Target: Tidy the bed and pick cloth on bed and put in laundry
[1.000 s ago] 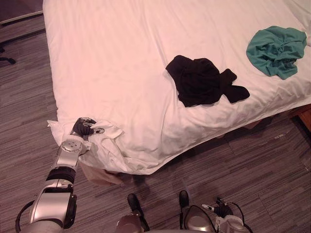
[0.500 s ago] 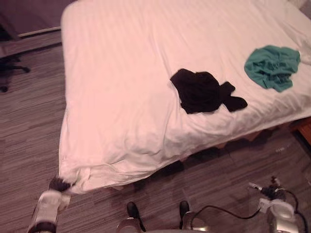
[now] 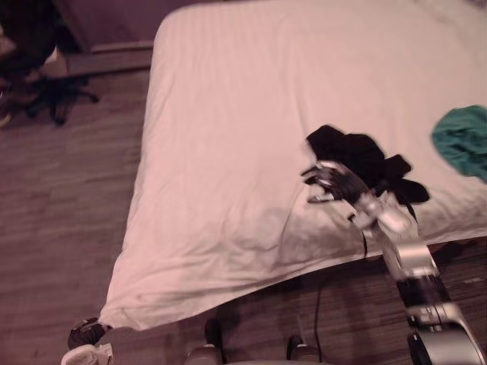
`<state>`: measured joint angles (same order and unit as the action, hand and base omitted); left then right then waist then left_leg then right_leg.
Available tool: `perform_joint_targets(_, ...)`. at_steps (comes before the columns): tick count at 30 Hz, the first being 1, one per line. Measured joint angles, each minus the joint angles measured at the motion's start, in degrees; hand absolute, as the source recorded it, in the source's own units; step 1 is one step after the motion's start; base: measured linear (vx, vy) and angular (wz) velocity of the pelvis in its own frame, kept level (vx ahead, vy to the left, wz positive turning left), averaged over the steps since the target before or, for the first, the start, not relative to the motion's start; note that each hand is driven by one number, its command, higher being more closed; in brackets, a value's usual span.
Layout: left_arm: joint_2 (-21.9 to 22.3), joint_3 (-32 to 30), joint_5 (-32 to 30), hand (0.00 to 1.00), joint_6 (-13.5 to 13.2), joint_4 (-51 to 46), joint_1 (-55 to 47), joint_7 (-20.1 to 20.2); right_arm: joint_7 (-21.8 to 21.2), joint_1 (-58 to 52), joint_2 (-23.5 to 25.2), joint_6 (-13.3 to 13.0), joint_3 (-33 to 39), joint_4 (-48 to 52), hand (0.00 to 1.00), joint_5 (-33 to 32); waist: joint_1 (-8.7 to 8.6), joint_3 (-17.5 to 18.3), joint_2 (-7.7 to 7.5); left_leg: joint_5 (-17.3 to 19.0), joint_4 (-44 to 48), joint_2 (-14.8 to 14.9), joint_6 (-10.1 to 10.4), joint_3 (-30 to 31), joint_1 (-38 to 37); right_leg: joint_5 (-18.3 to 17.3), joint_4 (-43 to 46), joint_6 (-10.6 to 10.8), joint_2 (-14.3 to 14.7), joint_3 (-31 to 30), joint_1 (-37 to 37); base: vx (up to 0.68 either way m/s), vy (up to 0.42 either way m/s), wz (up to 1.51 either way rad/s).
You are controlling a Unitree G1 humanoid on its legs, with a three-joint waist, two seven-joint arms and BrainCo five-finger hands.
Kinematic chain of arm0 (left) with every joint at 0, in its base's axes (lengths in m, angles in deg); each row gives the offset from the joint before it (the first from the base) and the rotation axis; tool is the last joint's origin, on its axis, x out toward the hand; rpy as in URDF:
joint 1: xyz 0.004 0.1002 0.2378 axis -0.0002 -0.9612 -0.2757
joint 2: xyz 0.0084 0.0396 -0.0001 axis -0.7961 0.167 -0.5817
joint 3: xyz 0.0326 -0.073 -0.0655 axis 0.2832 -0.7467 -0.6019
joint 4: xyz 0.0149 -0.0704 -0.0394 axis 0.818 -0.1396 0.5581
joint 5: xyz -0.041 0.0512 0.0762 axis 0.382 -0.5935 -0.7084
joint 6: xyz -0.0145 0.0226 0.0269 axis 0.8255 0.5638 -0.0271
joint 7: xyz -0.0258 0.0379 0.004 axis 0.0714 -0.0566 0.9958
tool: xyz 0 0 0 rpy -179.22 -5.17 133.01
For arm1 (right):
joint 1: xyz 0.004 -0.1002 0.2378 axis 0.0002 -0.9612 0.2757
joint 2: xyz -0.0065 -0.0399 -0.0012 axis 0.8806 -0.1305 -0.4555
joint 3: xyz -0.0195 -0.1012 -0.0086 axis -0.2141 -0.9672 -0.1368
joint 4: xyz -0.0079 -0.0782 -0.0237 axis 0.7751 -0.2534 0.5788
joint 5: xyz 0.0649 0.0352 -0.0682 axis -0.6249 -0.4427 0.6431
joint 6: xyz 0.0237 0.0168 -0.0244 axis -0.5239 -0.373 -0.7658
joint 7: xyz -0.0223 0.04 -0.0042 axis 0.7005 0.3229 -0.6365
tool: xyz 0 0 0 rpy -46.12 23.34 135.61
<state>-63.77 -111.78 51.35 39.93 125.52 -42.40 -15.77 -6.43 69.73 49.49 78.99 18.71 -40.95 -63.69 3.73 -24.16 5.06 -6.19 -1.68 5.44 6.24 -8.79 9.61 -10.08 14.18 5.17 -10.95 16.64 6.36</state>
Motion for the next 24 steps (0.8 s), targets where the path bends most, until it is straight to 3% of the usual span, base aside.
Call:
perform_joint_targets(2, 0.6, 3.0, 1.0, 0.0, -1.6, -3.3, -0.2, -0.2, 0.2, 2.9, 0.8, 0.5, -3.2, 0.0, 1.0, 0.1, 1.03, -2.7, 1.64, -1.1, -0.3, -0.2, -0.2, 1.3, 2.6, -0.2, 1.2, -0.2, -0.2, 1.1, 2.4, -0.08, -0.003, 0.36)
perform_joint_targets(4, 0.5, 8.8, 1.2, 0.0, -5.1, -7.9, 0.1, -0.2, 0.5, 3.6, 3.7, 2.2, -7.0, -1.1, 1.0, 0.4, 2.94, -4.3, 2.84, -2.5, -1.4, -0.6, -0.7, 1.7, 5.4, -0.2, 3.0, -0.2, -0.9, 1.3, 6.1, -0.02, 0.014, 0.2)
perform_joint_targets(8, 0.5, 16.7, 4.6, 0.0, -8.8, -12.2, 2.3, 1.2, 1.0, 4.1, 7.3, 4.1, -9.7, -5.9, 1.0, 0.2, 3.32, -4.7, 3.74, -3.5, -2.3, -2.1, -1.6, 2.1, 7.9, -0.2, 3.9, -0.2, -2.3, 1.5, 9.1, 0.01, 0.039, 0.13)
perform_joint_targets(11, 0.5, 20.7, 7.9, 0.0, -10.5, -12.4, 4.2, 2.6, -0.8, 3.9, 9.5, 3.8, -10.2, -8.2, 1.0, -0.5, 3.33, -4.6, 4.18, -3.9, -2.3, -2.5, -2.1, 2.1, 9.7, -0.2, 4.0, -0.2, -3.0, 1.4, 11.0, 0.0, 0.037, 0.04)
perform_joint_targets(15, 0.5, 25.3, 11.9, 0.0, -11.9, -11.4, 5.1, 5.1, -7.3, 2.8, 13.4, 3.7, -10.7, -15.2, 1.0, -2.7, 3.13, -4.5, 5.22, -3.9, -2.1, -3.0, -2.1, 1.7, 10.2, -0.2, 4.2, 0.1, -3.3, 1.0, 11.9, -0.02, 0.014, -0.07)
perform_joint_targets(20, 1.1, 26.3, 14.6, 0.0, -13.5, -9.2, 5.9, 7.4, -16.2, -13.6, 12.9, 10.8, -17.4, -32.4, 1.0, 5.0, 2.79, -4.6, 5.72, -3.9, -2.1, -3.2, -2.0, 2.4, 9.9, -0.8, 4.6, 0.8, -3.5, 1.6, 11.1, 0.02, -0.02, 0.09)
perform_joint_targets(24, 1.2, 25.8, 14.6, 0.0, -14.3, -6.7, 6.6, 7.4, -23.7, -22.6, 13.1, 11.0, -21.3, -32.6, 1.0, 7.1, 0.21, -4.9, 4.53, -3.9, -2.2, -3.1, -2.0, 3.1, 7.2, -0.5, 3.5, 1.1, -3.3, 2.9, 7.3, 0.04, -0.024, 0.07)
